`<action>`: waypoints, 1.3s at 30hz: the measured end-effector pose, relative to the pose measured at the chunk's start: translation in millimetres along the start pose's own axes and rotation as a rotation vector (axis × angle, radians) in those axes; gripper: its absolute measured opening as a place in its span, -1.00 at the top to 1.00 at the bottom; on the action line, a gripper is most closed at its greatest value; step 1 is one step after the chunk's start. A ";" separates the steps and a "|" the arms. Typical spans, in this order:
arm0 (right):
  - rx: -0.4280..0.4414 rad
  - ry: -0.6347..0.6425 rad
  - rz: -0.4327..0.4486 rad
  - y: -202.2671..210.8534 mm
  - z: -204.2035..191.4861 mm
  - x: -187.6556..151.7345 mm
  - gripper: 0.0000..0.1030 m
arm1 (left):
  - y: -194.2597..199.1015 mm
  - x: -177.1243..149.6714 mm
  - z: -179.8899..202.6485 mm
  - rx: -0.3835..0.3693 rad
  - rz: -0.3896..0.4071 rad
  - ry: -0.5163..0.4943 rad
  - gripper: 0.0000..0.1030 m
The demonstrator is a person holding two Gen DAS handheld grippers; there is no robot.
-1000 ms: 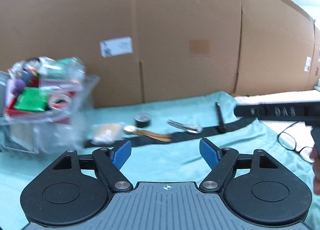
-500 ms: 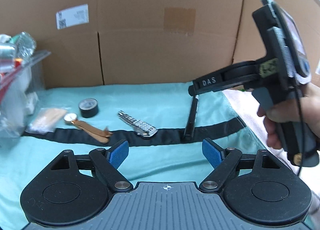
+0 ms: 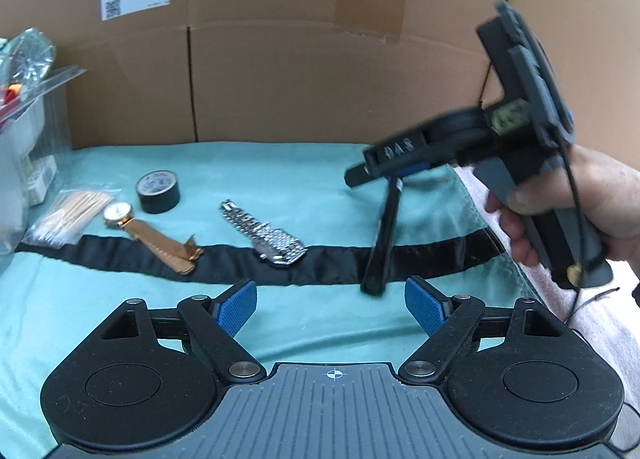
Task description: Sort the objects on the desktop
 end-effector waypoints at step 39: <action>-0.270 -0.309 0.388 124.8 -214.7 -176.7 -0.31 | 121.4 -78.5 -161.1 -0.030 0.171 -0.039 -0.81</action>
Point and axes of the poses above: each gripper's, at about its wrist camera, not at the fingertips, and y roughly against the way its jaws point, z to its right, x to its top, the point moved 1 cm from there along -y, roughly the way its jaws point, and after that the axes turned 4 degrees about x, right-handed, at the moved point
